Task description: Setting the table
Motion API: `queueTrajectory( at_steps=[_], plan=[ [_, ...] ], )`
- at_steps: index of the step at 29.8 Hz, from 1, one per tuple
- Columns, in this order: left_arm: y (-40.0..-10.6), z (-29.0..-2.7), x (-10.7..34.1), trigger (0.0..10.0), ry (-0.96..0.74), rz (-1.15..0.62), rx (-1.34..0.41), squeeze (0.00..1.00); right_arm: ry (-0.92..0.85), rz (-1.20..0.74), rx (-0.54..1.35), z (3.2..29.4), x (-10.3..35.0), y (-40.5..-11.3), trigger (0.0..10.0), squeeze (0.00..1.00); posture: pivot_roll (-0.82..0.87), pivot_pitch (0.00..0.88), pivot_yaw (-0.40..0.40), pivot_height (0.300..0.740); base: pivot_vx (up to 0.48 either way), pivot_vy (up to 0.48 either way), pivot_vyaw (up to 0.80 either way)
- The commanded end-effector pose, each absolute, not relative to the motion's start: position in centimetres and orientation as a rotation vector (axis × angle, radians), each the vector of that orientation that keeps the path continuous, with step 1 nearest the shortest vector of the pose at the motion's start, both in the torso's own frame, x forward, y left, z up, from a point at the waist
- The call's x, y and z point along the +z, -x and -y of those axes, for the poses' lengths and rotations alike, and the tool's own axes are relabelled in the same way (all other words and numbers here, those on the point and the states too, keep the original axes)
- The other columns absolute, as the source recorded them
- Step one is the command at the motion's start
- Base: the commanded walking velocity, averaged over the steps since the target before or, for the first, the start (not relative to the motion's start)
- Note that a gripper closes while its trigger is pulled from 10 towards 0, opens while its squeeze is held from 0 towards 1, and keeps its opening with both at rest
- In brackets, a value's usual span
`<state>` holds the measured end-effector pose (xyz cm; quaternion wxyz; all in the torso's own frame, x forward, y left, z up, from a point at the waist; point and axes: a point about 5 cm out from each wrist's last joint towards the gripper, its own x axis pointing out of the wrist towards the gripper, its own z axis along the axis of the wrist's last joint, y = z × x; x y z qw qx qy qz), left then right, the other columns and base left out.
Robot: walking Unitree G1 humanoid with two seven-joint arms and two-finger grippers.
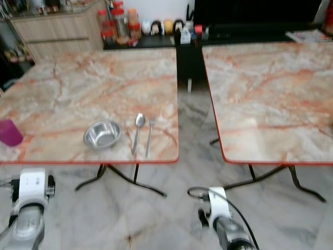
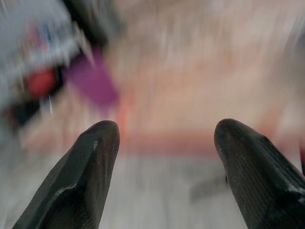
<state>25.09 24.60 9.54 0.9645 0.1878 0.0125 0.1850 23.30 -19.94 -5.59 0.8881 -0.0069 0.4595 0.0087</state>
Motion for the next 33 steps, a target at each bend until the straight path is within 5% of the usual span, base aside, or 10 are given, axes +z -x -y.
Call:
queueTrajectory(
  at_steps=[1,10,19,20,33],
  plan=[
    [-25.9,-23.8,11.7,10.0,-0.375,0.049,0.342,0.00,0.006,-0.952,0.022,19.7,-5.5,-23.5,10.0,0.00,0.05,0.001,0.081,0.740,0.000,0.000,0.00],
    [-30.2,-19.3,16.8,10.0,-0.210,0.193,0.148,0.00,-0.007,-0.936,0.015,19.5,-5.2,-23.9,10.0,0.00,0.04,0.021,0.083,0.740,0.000,0.000,0.00],
    [-36.2,-17.9,17.3,10.0,-0.085,0.013,0.145,0.00,-0.017,-0.928,0.011,19.4,-5.0,-24.3,10.0,0.00,0.04,0.027,0.066,0.740,0.000,0.000,0.00],
    [-36.9,-18.0,17.5,10.0,-0.063,-0.005,0.158,1.00,-0.018,-0.927,0.012,19.4,-5.0,-24.3,10.0,0.00,0.04,0.024,0.060,0.740,0.000,0.000,0.00],
    [-39.3,-19.7,16.1,10.0,-0.036,-0.239,0.246,1.00,-0.020,-0.924,0.023,19.2,-4.8,-24.7,10.0,0.00,0.04,0.023,0.046,0.740,0.000,0.000,0.00]
  ],
)
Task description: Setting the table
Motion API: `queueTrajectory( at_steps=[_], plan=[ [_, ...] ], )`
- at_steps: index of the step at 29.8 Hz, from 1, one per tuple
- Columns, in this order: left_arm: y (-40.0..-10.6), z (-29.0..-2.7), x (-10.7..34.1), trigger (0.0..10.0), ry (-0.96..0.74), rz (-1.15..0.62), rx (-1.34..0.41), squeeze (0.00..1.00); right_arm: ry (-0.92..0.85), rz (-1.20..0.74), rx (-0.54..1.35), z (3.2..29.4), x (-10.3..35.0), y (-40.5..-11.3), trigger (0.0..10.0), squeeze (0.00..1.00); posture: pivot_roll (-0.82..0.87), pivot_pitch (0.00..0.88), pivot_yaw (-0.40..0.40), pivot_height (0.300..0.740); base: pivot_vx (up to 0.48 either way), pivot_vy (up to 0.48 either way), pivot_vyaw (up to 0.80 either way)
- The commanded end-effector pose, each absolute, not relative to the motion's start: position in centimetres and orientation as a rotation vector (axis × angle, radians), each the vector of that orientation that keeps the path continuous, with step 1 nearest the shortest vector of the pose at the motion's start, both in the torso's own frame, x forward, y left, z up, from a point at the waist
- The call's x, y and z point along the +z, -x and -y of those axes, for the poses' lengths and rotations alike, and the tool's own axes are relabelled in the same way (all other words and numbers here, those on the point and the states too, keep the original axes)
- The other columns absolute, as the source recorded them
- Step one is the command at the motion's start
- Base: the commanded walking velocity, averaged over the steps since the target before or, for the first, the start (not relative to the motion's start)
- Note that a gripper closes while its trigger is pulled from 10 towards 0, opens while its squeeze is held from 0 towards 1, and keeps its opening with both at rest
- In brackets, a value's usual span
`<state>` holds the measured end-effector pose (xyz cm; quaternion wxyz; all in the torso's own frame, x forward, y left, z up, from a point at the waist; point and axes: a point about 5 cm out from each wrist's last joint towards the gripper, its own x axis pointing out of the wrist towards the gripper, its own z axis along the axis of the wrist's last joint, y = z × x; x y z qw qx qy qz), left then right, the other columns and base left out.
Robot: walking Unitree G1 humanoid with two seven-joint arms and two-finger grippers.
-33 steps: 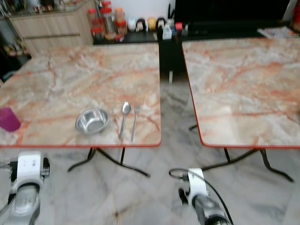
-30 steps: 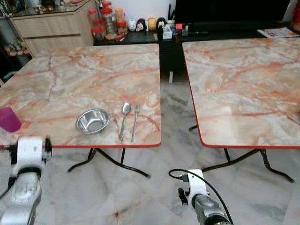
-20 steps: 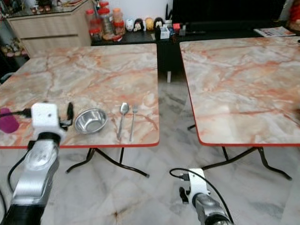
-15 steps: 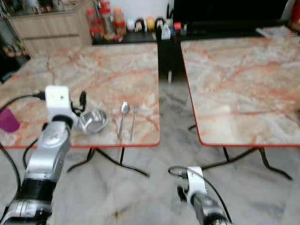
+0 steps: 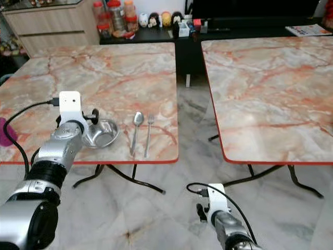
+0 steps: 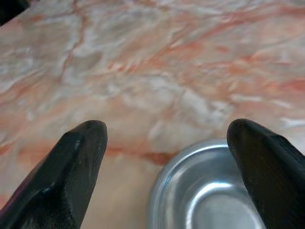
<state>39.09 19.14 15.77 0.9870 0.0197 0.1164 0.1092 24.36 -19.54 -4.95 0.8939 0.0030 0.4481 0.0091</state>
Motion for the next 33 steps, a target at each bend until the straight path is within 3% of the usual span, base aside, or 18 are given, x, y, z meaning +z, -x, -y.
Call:
queueTrajectory(
  at_steps=[1,7,8,9,20,28,33],
  plan=[
    [-39.3,-19.8,16.1,10.0,-0.037,-0.244,0.250,1.00,-0.020,-0.925,0.024,19.2,-4.8,-24.7,10.0,0.00,0.04,0.023,0.046,0.740,0.000,0.000,0.00],
    [-39.3,-20.0,15.4,10.0,-0.025,-0.277,0.279,1.00,-0.017,-0.926,0.028,19.3,-4.7,-24.7,10.0,0.00,0.03,0.021,0.043,0.740,0.000,0.000,0.00],
    [-39.3,-20.1,15.4,10.0,-0.027,-0.281,0.281,0.92,-0.017,-0.927,0.028,19.3,-4.7,-24.7,10.0,0.00,0.03,0.021,0.042,0.740,0.000,0.000,0.00],
    [-39.3,-20.1,15.3,10.0,-0.023,-0.286,0.282,0.01,-0.018,-0.927,0.028,19.3,-4.7,-24.7,10.0,0.00,0.03,0.021,0.042,0.740,0.000,0.000,0.00],
    [-39.1,-20.6,14.0,10.0,0.154,-0.355,0.303,0.00,-0.017,-0.933,0.030,19.4,-4.8,-24.5,10.0,0.00,0.03,0.026,0.040,0.740,0.000,0.000,0.00],
    [-39.1,-20.6,13.7,10.0,0.401,-0.389,0.293,0.00,-0.019,-0.936,0.030,19.4,-4.9,-24.5,10.0,0.00,0.02,0.027,0.043,0.740,0.000,0.000,0.00],
    [-39.1,-20.7,13.6,10.0,0.389,-0.398,0.293,0.00,-0.021,-0.937,0.031,19.4,-4.9,-24.4,10.0,0.00,0.02,0.027,0.043,0.740,0.000,0.000,0.00]
  ],
)
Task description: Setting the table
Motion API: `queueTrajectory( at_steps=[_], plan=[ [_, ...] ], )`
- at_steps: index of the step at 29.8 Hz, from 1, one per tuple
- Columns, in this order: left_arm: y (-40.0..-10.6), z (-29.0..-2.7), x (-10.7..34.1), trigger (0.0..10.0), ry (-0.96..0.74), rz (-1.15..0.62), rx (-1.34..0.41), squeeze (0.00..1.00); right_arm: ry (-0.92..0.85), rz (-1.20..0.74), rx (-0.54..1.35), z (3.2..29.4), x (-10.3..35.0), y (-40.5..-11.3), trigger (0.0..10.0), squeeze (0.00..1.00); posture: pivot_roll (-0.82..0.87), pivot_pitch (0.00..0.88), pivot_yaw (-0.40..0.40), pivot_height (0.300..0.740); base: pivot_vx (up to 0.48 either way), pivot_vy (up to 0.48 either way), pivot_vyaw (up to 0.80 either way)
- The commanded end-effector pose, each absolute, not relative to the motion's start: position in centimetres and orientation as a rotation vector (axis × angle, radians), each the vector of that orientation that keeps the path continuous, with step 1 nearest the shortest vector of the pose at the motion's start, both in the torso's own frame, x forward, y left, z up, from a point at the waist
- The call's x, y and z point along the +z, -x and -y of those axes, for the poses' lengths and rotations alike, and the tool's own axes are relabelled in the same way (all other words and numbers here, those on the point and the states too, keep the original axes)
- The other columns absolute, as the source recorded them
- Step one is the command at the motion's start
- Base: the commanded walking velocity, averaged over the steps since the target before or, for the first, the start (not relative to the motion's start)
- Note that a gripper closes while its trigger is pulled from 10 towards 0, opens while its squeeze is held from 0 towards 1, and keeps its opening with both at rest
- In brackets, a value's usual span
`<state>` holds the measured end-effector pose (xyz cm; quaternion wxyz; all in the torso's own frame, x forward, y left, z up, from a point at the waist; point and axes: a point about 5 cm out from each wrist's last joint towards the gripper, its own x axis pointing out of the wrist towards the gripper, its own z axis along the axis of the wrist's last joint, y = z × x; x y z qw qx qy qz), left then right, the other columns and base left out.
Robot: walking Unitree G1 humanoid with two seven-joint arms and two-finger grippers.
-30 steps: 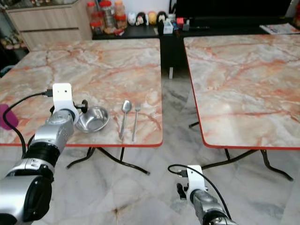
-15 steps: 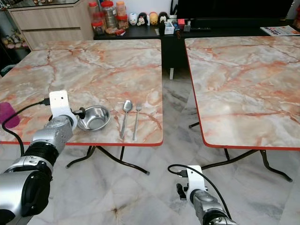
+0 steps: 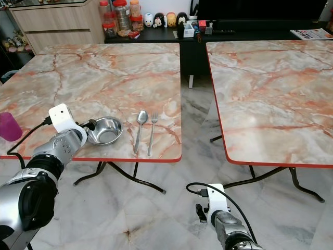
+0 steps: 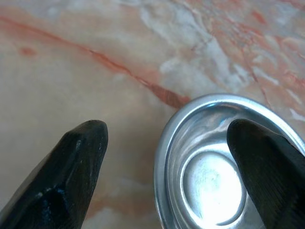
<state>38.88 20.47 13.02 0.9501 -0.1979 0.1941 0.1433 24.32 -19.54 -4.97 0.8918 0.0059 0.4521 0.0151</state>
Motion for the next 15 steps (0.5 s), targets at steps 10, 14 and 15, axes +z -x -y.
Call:
queueTrajectory(
  at_steps=[10,14,15],
  plan=[
    [-38.89,-20.27,12.81,10.0,0.374,-0.430,0.268,0.00,-0.024,-0.936,0.032,19.34,-4.89,-24.47,10.0,0.00,0.02,0.030,0.049,0.740,0.000,0.000,0.00],
    [-38.83,-20.12,12.62,10.0,0.383,-0.439,0.261,0.00,-0.025,-0.937,0.034,19.32,-4.90,-24.47,10.0,0.00,0.02,0.035,0.050,0.740,0.000,0.000,0.00],
    [-38.82,-20.11,12.59,10.0,0.382,-0.442,0.259,0.00,-0.025,-0.937,0.034,19.31,-4.90,-24.47,10.0,0.00,0.02,0.035,0.050,0.740,0.000,0.000,0.00]
  ],
)
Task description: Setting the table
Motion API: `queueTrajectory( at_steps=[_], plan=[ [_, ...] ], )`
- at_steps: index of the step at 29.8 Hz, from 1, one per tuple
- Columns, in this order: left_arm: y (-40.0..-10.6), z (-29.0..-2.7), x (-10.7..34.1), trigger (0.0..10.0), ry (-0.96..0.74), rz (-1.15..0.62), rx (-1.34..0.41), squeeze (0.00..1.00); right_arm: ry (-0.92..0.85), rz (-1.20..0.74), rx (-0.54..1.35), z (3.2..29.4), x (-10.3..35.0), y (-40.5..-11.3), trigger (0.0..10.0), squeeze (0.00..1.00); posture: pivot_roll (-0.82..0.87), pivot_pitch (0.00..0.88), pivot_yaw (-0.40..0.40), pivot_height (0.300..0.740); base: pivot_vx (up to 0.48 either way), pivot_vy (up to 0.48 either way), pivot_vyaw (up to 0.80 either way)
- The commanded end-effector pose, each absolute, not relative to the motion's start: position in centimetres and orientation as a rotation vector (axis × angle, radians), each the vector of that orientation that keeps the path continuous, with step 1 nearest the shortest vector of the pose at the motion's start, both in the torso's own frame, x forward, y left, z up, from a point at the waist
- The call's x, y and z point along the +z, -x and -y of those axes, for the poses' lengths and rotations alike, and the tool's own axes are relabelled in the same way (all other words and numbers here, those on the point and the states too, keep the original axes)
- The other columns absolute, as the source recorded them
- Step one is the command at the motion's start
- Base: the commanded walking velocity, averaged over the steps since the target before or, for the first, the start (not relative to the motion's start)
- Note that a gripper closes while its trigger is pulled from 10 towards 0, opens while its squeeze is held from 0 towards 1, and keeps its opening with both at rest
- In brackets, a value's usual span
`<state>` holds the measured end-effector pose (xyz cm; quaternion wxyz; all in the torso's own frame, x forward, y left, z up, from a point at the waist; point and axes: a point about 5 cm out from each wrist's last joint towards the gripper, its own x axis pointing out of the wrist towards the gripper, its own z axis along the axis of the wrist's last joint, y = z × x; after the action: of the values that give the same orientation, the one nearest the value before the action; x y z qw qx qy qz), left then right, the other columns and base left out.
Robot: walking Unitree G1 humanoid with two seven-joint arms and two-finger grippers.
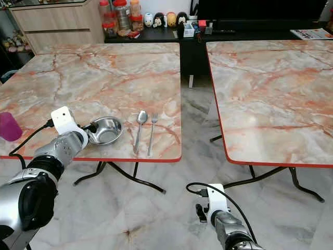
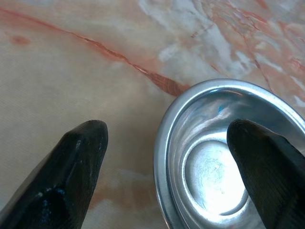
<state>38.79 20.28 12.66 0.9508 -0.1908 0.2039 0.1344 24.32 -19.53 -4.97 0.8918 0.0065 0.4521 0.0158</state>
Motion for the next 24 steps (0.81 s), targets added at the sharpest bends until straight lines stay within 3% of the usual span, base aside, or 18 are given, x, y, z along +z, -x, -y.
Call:
queueTrajectory(
  at_steps=[1,6,8,9,10,15,16,17,19,24],
  plan=[
    [-38.82,-20.11,12.59,10.0,0.382,-0.442,0.259,0.00,-0.025,-0.937,0.034,19.31,-4.90,-24.47,10.0,0.00,0.02,0.035,0.050,0.740,0.000,0.000,0.00],
    [-38.74,-20.11,12.43,10.0,0.379,-0.452,0.259,0.00,-0.025,-0.937,0.035,19.29,-4.90,-24.46,10.0,0.00,0.02,0.035,0.050,0.740,0.000,0.000,0.00],
    [-38.70,-20.07,12.31,9.3,0.379,-0.458,0.258,0.00,-0.025,-0.937,0.035,19.29,-4.90,-24.46,10.0,0.00,0.02,0.035,0.050,0.740,0.000,0.000,0.00],
    [-38.68,-20.04,12.27,8.4,0.379,-0.460,0.257,0.00,-0.025,-0.937,0.035,19.29,-4.90,-24.46,10.0,0.00,0.02,0.035,0.050,0.740,0.000,0.000,0.00],
    [-38.67,-20.02,12.23,6.4,0.379,-0.461,0.257,0.00,-0.026,-0.937,0.034,19.29,-4.90,-24.46,10.0,0.00,0.02,0.035,0.050,0.740,0.000,0.000,0.00],
    [-38.64,-19.98,12.15,6.4,0.381,-0.466,0.253,0.00,-0.025,-0.937,0.035,19.30,-4.90,-24.46,10.0,0.00,0.02,0.035,0.050,0.740,0.000,0.000,0.00],
    [-38.63,-19.97,12.13,5.1,0.380,-0.467,0.252,0.00,-0.024,-0.937,0.035,19.30,-4.90,-24.46,10.0,0.00,0.02,0.035,0.050,0.740,0.000,0.000,0.00],
    [-38.63,-19.96,12.12,5.1,0.380,-0.468,0.251,0.00,-0.024,-0.937,0.036,19.30,-4.90,-24.47,10.0,0.00,0.02,0.035,0.050,0.740,0.000,0.000,0.00],
    [-38.62,-19.99,12.11,2.8,0.380,-0.469,0.250,0.00,-0.024,-0.937,0.035,19.28,-4.90,-24.47,10.0,0.00,0.02,0.037,0.053,0.740,0.000,0.000,0.00],
    [-38.59,-19.98,12.04,2.4,0.381,-0.470,0.249,0.00,-0.025,-0.937,0.036,19.27,-4.90,-24.48,10.0,0.00,0.02,0.037,0.053,0.740,0.000,0.000,0.00]
  ],
)
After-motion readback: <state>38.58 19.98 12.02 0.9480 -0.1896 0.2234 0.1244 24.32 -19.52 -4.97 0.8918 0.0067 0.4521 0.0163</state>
